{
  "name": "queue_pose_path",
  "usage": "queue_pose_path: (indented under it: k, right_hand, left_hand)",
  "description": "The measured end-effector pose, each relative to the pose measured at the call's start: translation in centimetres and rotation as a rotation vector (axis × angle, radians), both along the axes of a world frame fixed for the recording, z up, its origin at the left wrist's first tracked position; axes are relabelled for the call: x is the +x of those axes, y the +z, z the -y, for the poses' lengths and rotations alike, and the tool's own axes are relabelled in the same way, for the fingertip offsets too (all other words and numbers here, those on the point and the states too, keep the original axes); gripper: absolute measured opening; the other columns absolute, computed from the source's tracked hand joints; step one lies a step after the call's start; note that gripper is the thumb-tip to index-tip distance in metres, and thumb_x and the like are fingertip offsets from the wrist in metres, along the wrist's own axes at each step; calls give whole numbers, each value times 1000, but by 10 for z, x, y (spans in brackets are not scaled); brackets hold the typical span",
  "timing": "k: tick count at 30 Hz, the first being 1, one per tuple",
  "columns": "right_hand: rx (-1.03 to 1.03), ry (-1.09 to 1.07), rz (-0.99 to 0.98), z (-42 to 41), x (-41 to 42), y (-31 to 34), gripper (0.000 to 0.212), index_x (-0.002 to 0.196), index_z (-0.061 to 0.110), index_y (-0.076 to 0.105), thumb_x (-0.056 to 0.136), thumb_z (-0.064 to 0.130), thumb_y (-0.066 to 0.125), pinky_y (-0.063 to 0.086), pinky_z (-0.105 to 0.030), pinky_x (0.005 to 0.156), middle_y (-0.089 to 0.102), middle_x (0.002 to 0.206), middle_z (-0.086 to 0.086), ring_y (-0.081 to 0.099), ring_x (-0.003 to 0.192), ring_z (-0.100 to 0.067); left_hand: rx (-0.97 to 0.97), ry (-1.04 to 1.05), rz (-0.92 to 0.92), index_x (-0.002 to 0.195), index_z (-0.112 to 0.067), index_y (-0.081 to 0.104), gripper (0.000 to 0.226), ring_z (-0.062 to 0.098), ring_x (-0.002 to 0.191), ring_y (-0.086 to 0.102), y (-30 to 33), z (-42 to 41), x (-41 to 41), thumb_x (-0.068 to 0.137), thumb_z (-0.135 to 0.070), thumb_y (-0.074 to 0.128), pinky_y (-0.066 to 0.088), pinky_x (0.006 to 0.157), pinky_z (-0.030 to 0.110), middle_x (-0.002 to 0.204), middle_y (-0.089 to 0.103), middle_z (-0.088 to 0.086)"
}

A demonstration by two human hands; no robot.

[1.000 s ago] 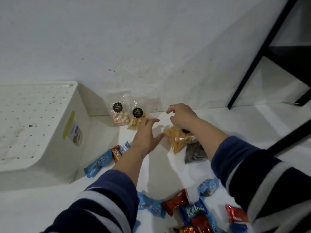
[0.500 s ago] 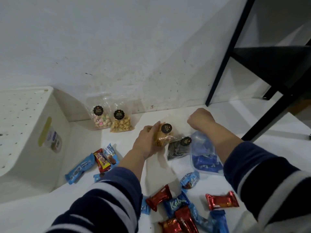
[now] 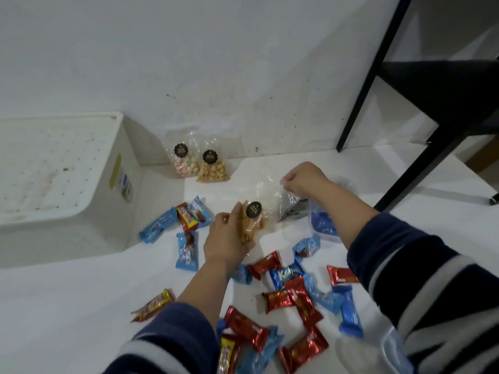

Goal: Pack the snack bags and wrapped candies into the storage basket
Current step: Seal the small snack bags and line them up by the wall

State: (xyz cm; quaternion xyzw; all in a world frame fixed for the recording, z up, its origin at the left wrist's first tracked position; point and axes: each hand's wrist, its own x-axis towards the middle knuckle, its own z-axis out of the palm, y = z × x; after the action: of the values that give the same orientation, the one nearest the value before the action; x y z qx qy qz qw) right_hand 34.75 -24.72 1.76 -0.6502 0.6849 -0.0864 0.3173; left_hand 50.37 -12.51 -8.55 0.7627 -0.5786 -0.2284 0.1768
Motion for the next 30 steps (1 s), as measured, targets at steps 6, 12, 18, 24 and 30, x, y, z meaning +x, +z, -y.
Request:
queue_pose_path:
  k: [6, 12, 18, 24, 30]
  right_hand:
    - [92, 109, -30, -25, -5, 10, 19, 99, 15, 63, 84, 3, 62, 47, -24, 55, 63, 85, -10, 57, 64, -19]
    - [58, 110, -195, -38, -3, 2, 11, 79, 7, 59, 81, -4, 56, 43, -26, 61, 57, 85, -10, 56, 80, -24]
    - [-62, -60, -119, -36, -4, -9, 28, 111, 4, 68, 83, 0, 63, 56, -29, 86, 69, 110, -11, 67, 100, -24]
    - [-64, -54, -65, -34, 0, -8, 27, 112, 2, 66, 86, 8, 61, 56, -32, 88, 69, 109, -13, 68, 98, -27]
    - [-113, -44, -157, -39, 9, -8, 21, 102, 4, 69, 88, 12, 56, 44, -21, 66, 69, 103, -9, 65, 94, -24]
  left_hand:
    - [24, 14, 48, 148, -40, 13, 90, 29, 124, 45, 4, -18, -1, 80, -35, 72, 49, 87, 40, 139, 35, 7]
    - [13, 49, 70, 148, -41, 14, 91, 30, 123, 45, -1, -23, -6, 79, -38, 72, 49, 87, 42, 139, 35, 7]
    - [23, 37, 84, 148, -40, 12, 92, 31, 121, 47, -1, -24, -6, 78, -41, 73, 50, 85, 43, 138, 37, 9]
    - [43, 35, 84, 149, -39, 10, 93, 31, 124, 45, -3, -25, -5, 79, -43, 72, 49, 87, 43, 141, 34, 9]
    - [21, 21, 57, 150, -39, 7, 97, 28, 124, 45, -6, -27, -1, 78, -48, 71, 49, 91, 41, 140, 37, 7]
